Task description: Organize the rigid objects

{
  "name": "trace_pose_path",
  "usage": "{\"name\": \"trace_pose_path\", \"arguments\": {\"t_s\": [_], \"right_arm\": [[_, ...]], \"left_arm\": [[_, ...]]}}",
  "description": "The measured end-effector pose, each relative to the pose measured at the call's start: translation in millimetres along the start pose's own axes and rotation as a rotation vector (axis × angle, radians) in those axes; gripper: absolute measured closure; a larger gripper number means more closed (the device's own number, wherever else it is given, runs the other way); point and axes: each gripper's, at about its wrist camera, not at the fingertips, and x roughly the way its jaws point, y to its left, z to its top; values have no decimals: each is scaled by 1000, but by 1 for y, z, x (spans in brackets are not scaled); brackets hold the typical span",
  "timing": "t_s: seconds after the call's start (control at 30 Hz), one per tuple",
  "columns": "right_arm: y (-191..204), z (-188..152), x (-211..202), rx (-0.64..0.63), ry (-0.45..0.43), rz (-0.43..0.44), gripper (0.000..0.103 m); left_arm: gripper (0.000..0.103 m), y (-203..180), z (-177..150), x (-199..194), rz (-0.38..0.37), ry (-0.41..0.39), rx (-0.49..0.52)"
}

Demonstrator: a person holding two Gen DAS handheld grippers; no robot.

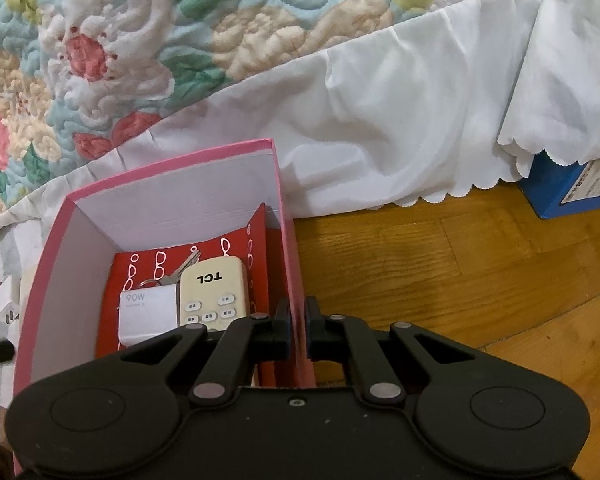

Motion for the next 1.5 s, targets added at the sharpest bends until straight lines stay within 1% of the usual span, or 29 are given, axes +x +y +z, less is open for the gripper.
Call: {"name": "trace_pose_path", "arguments": {"t_s": [0.07, 0.13, 0.2, 0.27, 0.3, 0.4, 0.47, 0.5, 0.57, 0.67, 0.7, 0.73, 0.77, 0.83, 0.9, 0.93, 1.03, 1.13, 1.27, 1.3, 1.37, 1.4, 1.5], "right_arm": [[0, 0, 0, 1, 0, 1, 93], [0, 0, 0, -2, 1, -1, 93], [0, 0, 0, -2, 2, -1, 93], [-1, -1, 0, -2, 4, -2, 93], [0, -1, 1, -1, 4, -2, 92], [0, -1, 1, -1, 5, -2, 92], [0, -1, 1, -2, 4, -2, 92], [0, -1, 1, -2, 5, -2, 92], [0, 0, 1, -1, 5, -2, 92], [0, 0, 1, -1, 5, -2, 92], [0, 0, 2, -1, 5, -2, 92], [-1, 0, 2, -2, 6, -3, 92], [0, 0, 2, -3, 7, -4, 92], [0, 0, 2, -3, 7, -5, 92], [1, -1, 2, -5, 7, -6, 92], [1, -1, 2, -5, 7, -7, 92], [1, -1, 2, -5, 7, -6, 92], [1, -1, 2, -6, 6, -7, 92], [1, -1, 2, -8, 5, -8, 92], [1, -1, 1, -10, 2, -9, 92], [1, 0, 0, -9, -1, -7, 92], [1, 0, -1, -10, -3, -5, 92], [-1, 1, -3, -5, -11, 0, 92]], "left_arm": [[78, 7, -3, 9, -15, 13, -52], [71, 13, -4, 18, -34, 13, -101], [69, 18, -4, 28, -46, 20, -146], [68, 19, -1, 42, -64, 57, -180], [66, 18, -1, 47, -60, 76, -188], [60, 12, -2, 60, 25, 85, -170], [59, 13, -3, 69, 84, 80, -178], [59, 14, -3, 73, 94, 78, -191], [59, 16, 0, 72, 98, 42, -198], [65, 12, 0, 72, 117, 41, -149], [80, 10, -2, 72, 137, 36, -120], [92, 7, -4, 71, 166, 31, -87], [92, 7, -7, 70, 168, 22, -58], [93, 9, -10, 67, 155, 12, -53], [96, 8, -10, 61, 151, 1, -45], [101, 7, -8, 56, 151, -14, -33], [101, -5, -5, 27, 146, -91, 36], [101, -15, 3, -3, 131, -167, 79], [101, -30, 14, -37, 93, -250, 101], [101, -34, 16, -46, 94, -276, 107], [101, -46, 18, -63, 123, -328, 157], [101, -51, 19, -69, 122, -343, 168], [101, -63, 25, -92, 46, -356, 151]]}}
